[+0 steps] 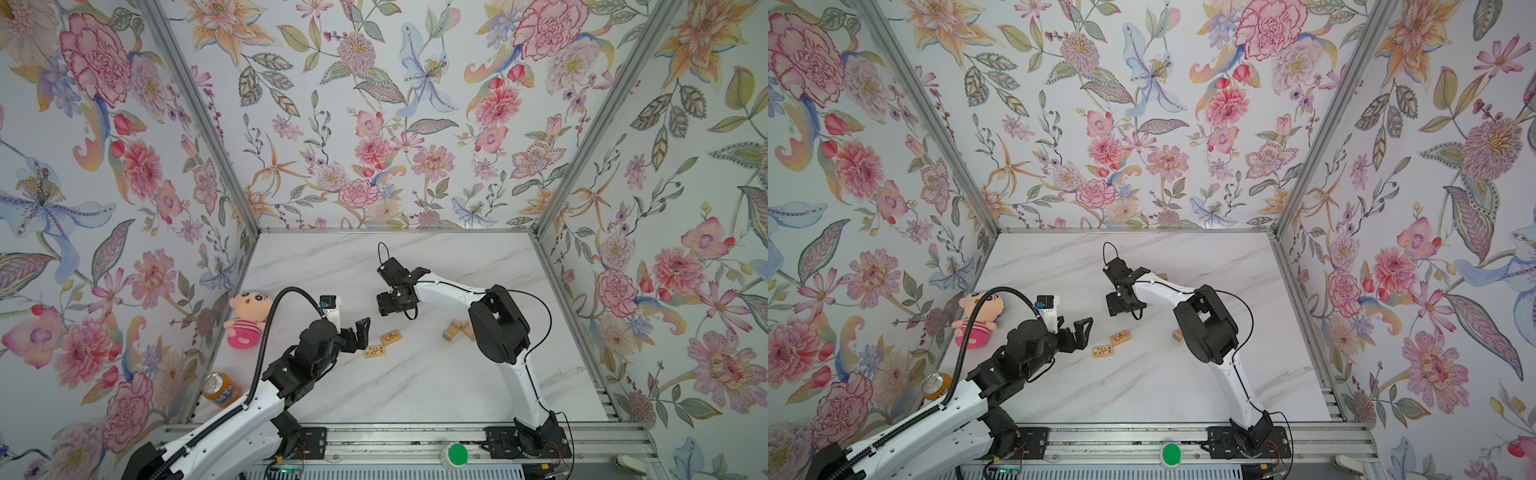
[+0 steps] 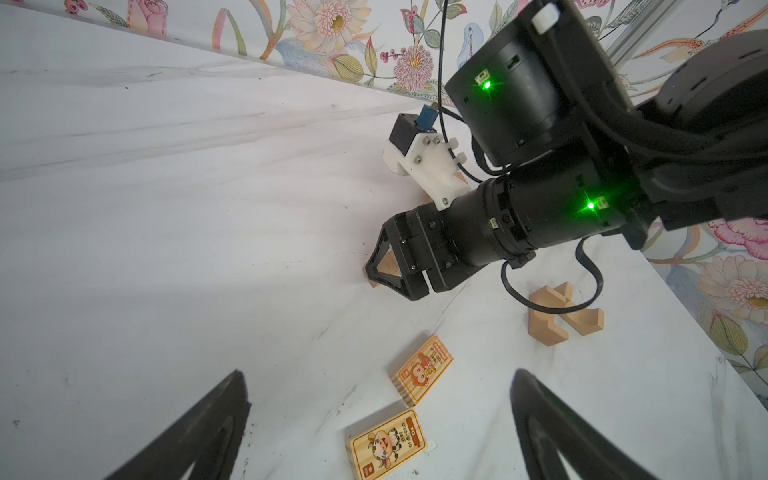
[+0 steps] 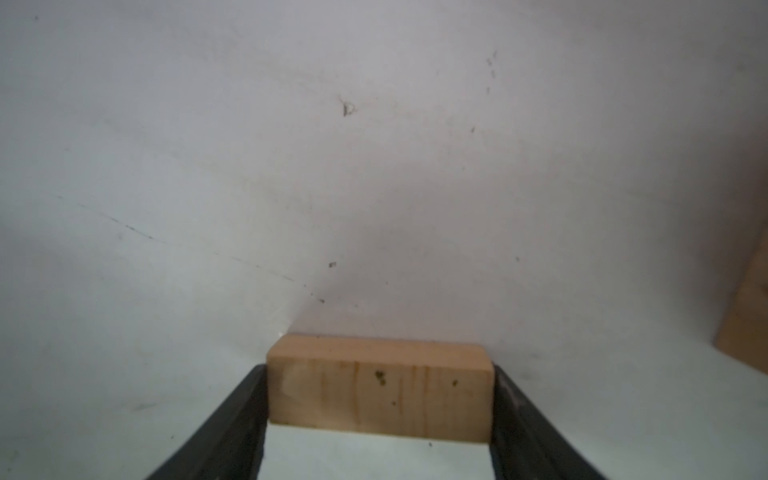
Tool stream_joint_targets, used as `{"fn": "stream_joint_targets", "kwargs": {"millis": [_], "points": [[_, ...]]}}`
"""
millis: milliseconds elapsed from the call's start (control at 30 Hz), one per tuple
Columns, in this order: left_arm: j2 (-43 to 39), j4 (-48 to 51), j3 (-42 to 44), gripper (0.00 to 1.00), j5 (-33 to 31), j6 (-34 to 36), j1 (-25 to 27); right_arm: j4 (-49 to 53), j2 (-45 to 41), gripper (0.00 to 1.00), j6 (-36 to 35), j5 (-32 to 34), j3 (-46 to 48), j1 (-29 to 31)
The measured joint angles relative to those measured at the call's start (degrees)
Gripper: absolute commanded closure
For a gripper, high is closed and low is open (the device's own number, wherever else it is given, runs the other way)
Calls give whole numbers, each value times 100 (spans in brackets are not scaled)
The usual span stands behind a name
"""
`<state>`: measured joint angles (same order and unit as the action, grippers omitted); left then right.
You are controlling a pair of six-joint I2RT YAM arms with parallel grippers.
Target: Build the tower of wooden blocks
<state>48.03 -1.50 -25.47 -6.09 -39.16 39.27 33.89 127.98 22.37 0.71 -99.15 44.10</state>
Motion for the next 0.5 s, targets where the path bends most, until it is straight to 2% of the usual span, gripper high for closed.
{"fn": "stream_joint_targets", "kwargs": {"millis": [100, 333, 500], "points": [[258, -116, -118, 1, 94, 70, 0, -46, -15, 33, 24, -74, 26, 2], [269, -249, -133, 1, 140, 87, 0, -131, -28, 29, 85, -197, 59, 2], [37, -221, -131, 1, 136, 85, 0, -212, -28, 20, 179, -365, 61, 9]]}}
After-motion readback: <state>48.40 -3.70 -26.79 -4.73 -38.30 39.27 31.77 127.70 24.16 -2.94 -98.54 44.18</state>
